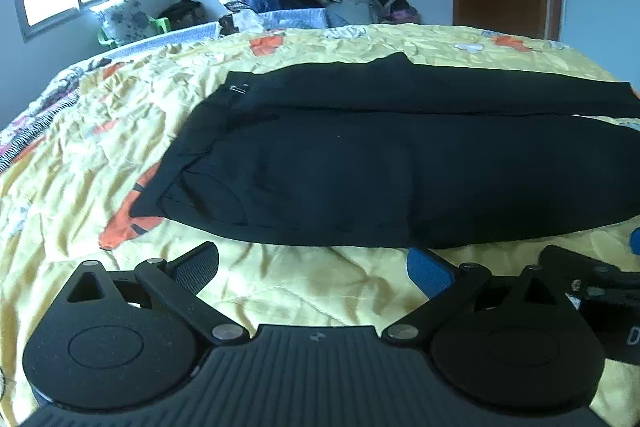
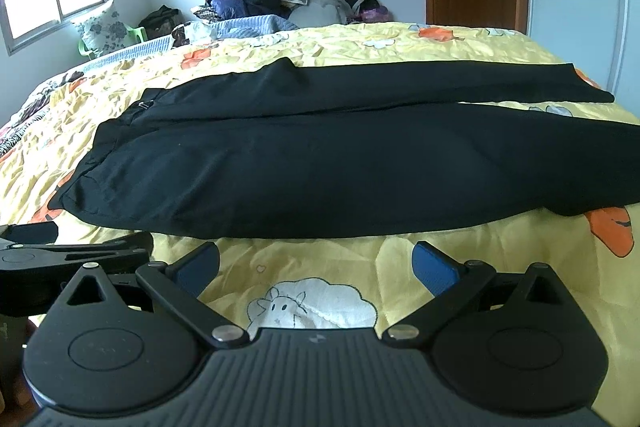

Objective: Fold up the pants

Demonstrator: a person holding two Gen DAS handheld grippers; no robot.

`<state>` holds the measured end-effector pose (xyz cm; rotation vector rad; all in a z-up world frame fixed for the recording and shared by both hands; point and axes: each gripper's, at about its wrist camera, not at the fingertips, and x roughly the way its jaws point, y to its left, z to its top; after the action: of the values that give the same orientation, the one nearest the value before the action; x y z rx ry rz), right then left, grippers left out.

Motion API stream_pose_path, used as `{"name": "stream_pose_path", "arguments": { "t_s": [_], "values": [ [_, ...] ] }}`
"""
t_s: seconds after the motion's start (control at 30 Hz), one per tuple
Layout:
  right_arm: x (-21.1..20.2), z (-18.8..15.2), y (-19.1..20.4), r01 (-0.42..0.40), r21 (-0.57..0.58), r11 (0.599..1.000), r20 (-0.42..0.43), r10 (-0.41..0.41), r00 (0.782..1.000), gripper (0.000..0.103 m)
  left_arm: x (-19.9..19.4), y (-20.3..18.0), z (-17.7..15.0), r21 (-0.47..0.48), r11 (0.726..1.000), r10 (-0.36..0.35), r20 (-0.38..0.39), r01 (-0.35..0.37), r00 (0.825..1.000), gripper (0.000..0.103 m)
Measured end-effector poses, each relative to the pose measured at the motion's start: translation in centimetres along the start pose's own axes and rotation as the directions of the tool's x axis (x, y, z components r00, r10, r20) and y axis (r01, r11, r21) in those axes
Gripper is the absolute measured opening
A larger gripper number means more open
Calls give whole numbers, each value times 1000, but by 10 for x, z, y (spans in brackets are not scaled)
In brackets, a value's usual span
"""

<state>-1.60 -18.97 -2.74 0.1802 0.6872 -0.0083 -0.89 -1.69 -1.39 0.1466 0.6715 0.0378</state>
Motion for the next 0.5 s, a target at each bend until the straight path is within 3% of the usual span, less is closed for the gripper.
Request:
{"name": "stream_pose_path", "arguments": {
  "t_s": [0.27,0.5],
  "values": [
    [0,-1,-1,-5,6,1000,-1,5,1000,103,0,2,1,0,997,73,14,-73,997,102],
    [1,-1,1,-12,6,1000,-4,12,1000,103,-7,19,6,-106,980,173,70,-165,982,102]
  ]
}}
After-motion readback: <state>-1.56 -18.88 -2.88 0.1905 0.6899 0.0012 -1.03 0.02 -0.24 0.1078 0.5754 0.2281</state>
